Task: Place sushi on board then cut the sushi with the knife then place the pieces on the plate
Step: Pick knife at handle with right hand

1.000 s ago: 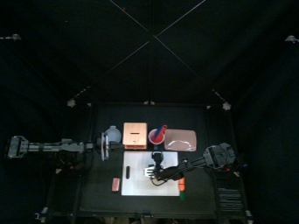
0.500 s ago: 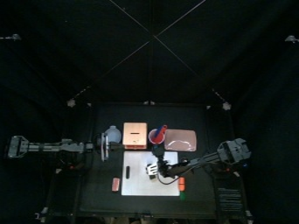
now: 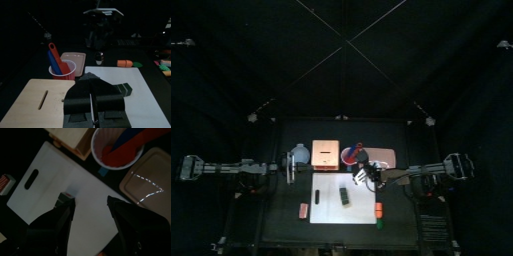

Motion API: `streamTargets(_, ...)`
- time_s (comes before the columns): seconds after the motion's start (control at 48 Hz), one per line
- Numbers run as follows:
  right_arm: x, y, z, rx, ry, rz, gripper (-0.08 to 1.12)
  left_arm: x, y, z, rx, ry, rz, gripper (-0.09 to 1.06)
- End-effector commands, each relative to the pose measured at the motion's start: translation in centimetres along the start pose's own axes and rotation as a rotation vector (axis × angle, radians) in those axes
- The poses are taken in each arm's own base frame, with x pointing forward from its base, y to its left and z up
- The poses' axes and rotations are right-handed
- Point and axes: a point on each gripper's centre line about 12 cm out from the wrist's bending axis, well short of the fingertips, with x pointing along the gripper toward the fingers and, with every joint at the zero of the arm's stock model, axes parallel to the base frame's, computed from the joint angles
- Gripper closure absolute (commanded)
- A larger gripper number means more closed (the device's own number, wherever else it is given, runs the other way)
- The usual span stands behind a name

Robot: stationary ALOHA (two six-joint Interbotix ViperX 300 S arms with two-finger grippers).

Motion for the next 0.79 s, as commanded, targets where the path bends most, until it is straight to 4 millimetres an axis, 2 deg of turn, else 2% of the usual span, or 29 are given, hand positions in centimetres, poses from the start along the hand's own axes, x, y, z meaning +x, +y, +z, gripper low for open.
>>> streamTargets(0.021, -2.7, -2.5, 2.6, -0.002, -0.055, 0.030, 0.17, 0.3, 0.2, 1.0, -0.002, -0.030, 0.007, 0.96)
streamTargets(0.188, -3.7, -5.7, 4.8, -0.059, -0.044, 0.043, 0.17, 0.3, 0.2, 1.1, -0.006, -0.035, 0.010, 0.97)
streamTargets(0.479, -2.8, -11.0, 8.8, -0.101, 0.017, 0.126, 0.17, 0.3, 0.5, 1.3, -0.019, -0.039, 0.026, 0.96)
streamTargets(0.646, -1.6, -13.0, 10.6, -0.104, 0.037, 0.165, 0.17, 0.3, 1.2, 1.3, -0.020, -0.042, 0.055, 0.97)
streamTargets(0.792, 0.2, -13.3, 12.0, -0.173, 0.137, 0.197, 0.17, 0.3, 1.7, 1.4, -0.023, -0.046, 0.074, 0.97)
